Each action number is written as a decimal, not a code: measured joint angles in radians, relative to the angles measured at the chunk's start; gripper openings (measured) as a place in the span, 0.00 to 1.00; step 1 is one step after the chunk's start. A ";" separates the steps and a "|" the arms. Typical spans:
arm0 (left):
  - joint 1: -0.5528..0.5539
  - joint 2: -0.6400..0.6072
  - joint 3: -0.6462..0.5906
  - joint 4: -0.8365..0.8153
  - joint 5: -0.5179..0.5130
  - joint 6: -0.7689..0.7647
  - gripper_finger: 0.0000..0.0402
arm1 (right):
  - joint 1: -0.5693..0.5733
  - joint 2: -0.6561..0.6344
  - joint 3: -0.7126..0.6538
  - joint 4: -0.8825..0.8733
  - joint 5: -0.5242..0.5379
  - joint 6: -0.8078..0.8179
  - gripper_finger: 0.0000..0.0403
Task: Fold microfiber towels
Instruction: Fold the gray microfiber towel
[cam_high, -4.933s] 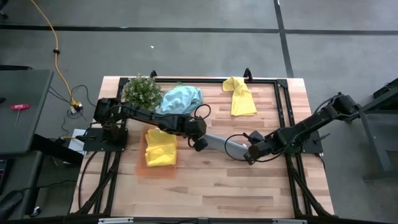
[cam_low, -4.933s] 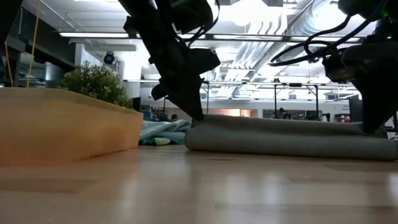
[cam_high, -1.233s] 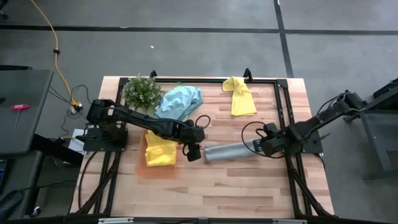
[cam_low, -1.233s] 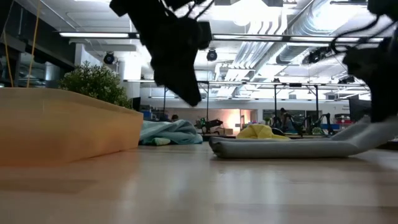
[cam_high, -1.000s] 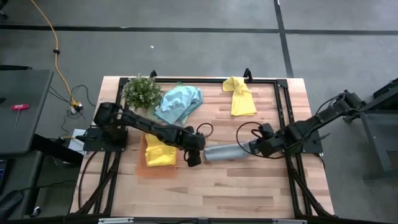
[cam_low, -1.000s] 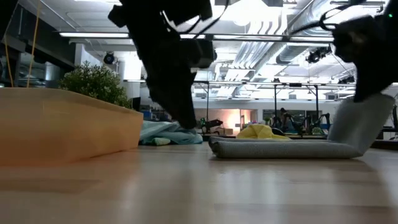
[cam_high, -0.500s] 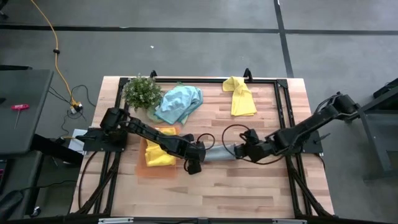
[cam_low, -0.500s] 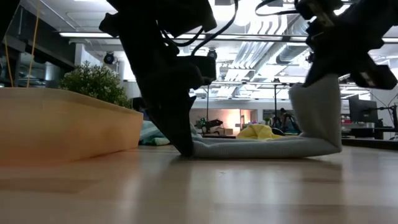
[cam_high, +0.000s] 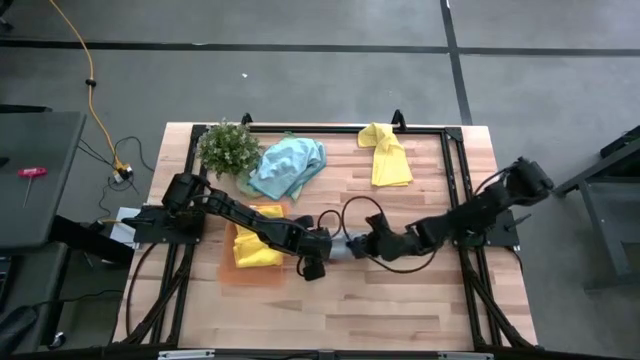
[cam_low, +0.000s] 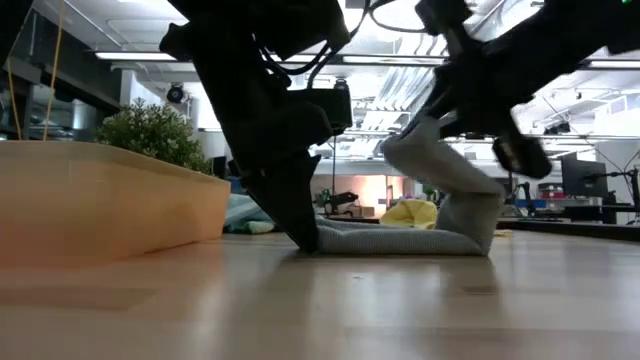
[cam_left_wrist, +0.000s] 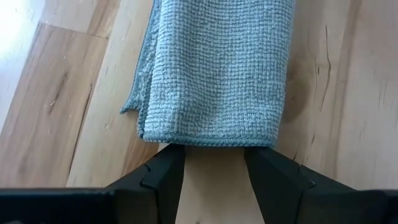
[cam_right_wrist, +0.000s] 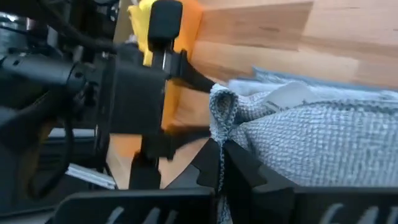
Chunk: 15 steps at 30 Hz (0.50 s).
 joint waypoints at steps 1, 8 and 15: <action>0.000 0.000 0.000 0.004 -0.001 0.000 0.40 | -0.007 0.018 0.000 0.031 0.000 -0.008 0.00; 0.001 0.001 0.000 0.011 -0.001 0.009 0.40 | -0.043 0.148 0.000 0.277 -0.025 -0.044 0.00; 0.002 -0.012 -0.001 0.007 0.004 0.019 0.40 | -0.061 0.220 0.000 0.371 -0.027 -0.042 0.00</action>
